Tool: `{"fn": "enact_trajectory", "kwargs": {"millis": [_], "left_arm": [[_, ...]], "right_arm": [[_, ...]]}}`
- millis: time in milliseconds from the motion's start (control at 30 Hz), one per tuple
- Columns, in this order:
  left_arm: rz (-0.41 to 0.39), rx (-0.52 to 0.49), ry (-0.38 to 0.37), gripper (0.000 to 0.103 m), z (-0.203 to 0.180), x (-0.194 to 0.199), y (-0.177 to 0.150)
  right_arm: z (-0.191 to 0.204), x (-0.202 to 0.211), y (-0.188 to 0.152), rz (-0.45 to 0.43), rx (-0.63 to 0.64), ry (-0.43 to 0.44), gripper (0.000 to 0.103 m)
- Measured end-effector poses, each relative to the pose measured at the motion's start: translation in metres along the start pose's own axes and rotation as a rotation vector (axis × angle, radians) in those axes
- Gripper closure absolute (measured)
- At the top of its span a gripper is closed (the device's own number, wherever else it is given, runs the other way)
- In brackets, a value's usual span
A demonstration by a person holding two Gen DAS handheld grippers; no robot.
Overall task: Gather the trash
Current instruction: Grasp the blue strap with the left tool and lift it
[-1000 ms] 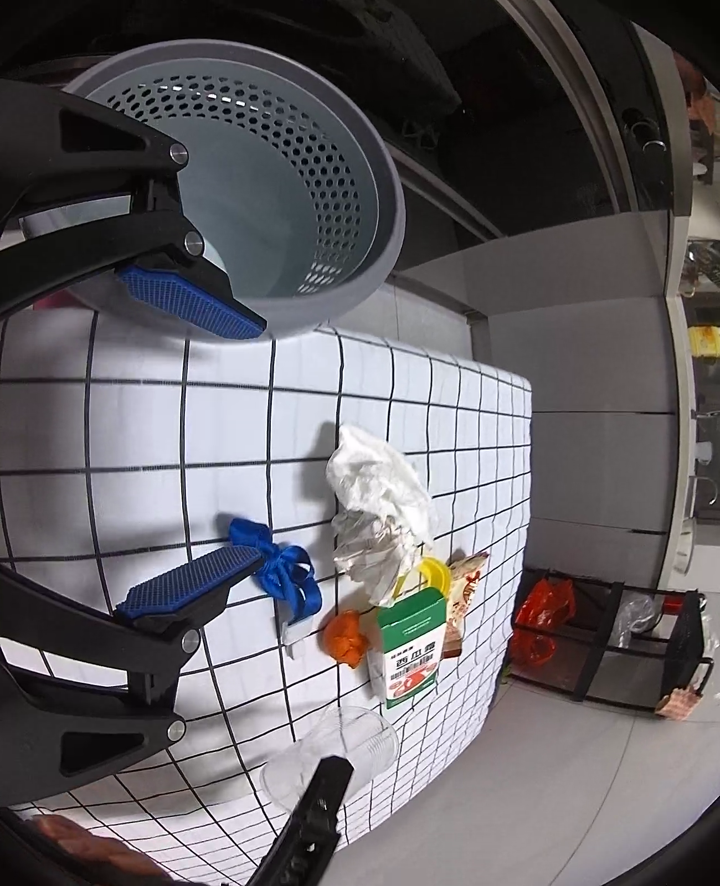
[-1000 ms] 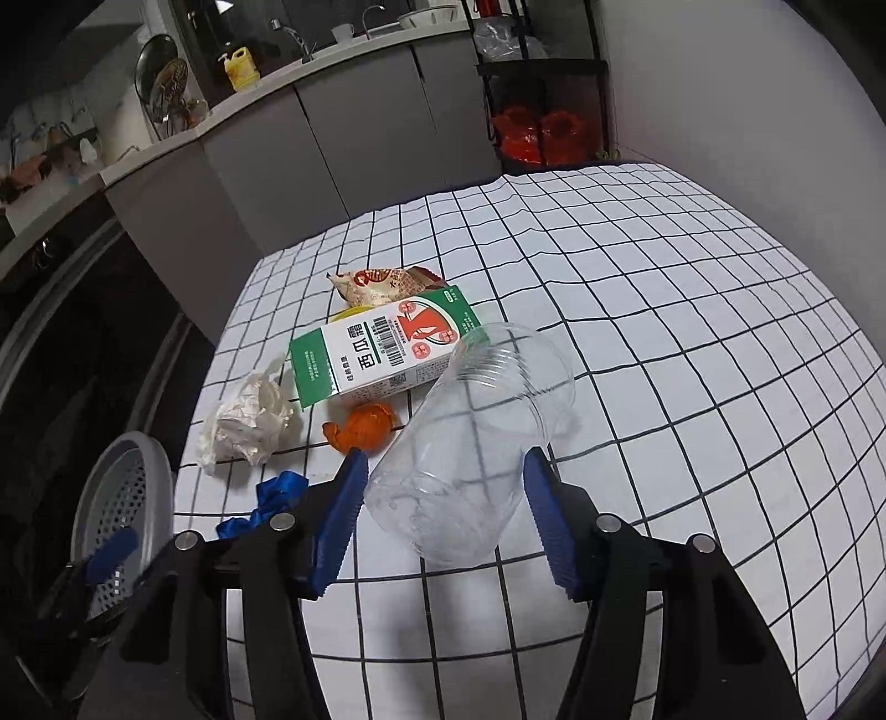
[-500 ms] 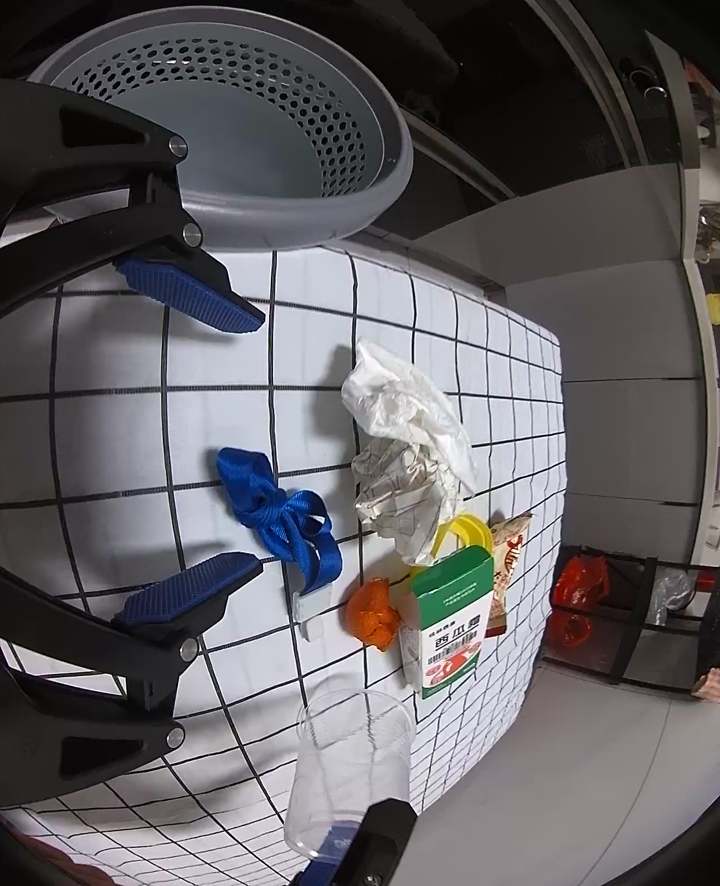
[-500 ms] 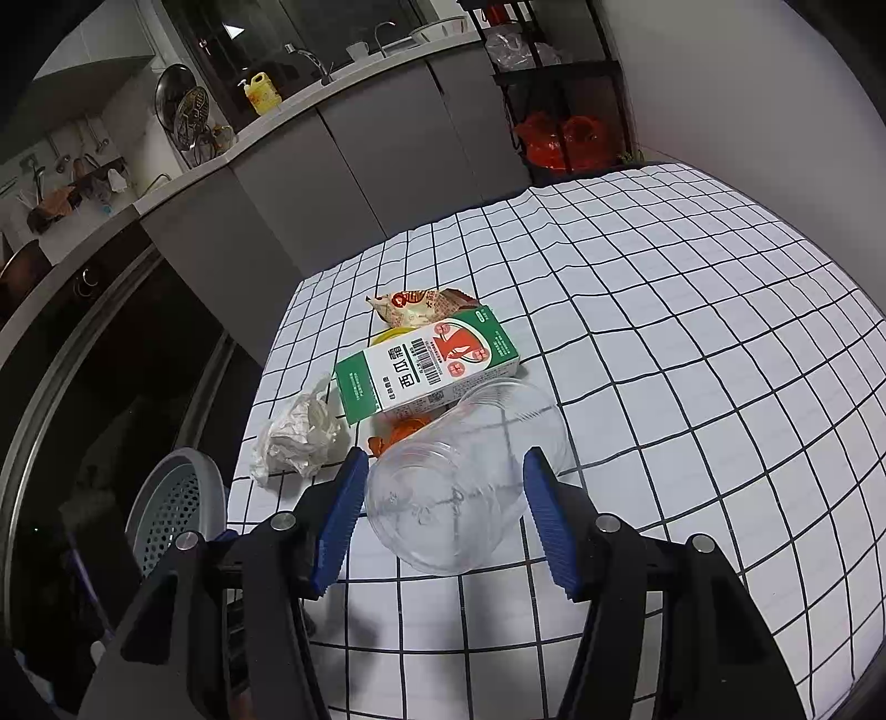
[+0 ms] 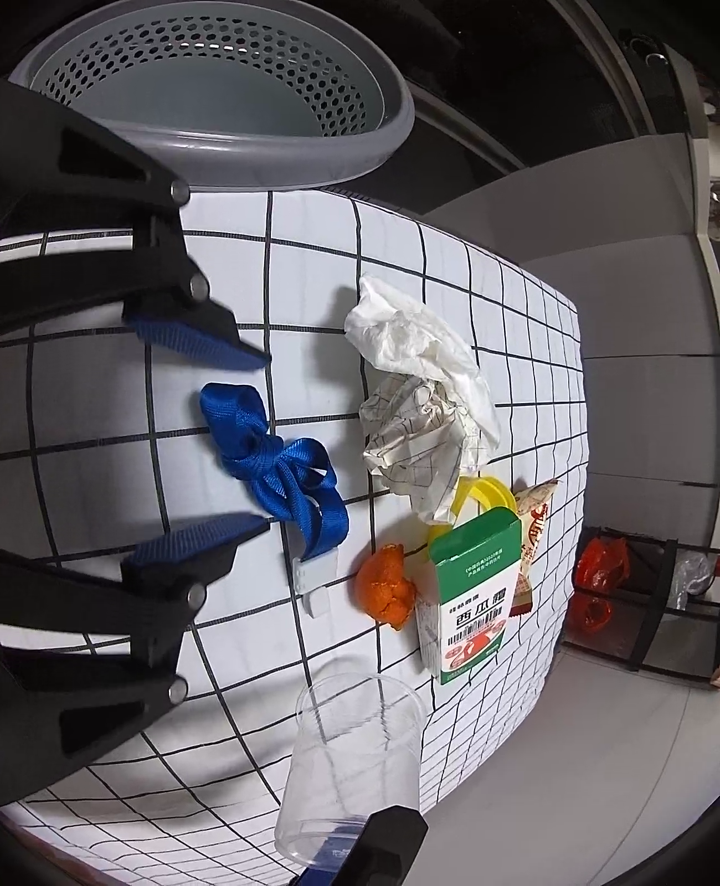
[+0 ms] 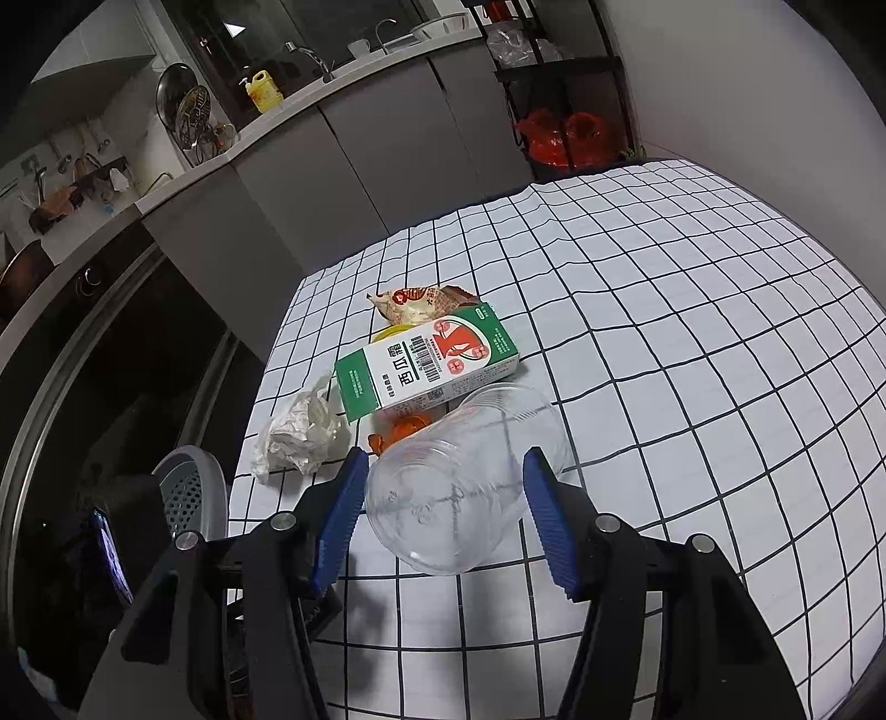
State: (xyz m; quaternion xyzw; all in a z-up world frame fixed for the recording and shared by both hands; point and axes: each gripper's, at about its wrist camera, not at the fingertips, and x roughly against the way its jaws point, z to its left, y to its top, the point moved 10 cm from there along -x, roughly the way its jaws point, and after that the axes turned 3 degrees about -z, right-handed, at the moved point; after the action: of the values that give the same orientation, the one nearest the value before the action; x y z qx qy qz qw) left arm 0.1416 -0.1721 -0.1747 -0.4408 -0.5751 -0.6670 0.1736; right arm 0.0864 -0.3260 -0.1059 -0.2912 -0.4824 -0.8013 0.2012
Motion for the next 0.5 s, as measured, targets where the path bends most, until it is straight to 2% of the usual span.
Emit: {"fn": "enact_trajectory", "kwargs": {"millis": [100, 500], "left_arm": [[0.001, 0.005, -0.016, 0.078, 0.0, 0.003, 0.0], [-0.086, -0.006, -0.011, 0.08, 0.006, 0.036, 0.012]], "right_arm": [[0.0, 0.001, 0.0, -0.004, 0.003, 0.0, 0.047], [0.011, 0.007, 0.002, -0.034, 0.044, 0.006, 0.048]]}}
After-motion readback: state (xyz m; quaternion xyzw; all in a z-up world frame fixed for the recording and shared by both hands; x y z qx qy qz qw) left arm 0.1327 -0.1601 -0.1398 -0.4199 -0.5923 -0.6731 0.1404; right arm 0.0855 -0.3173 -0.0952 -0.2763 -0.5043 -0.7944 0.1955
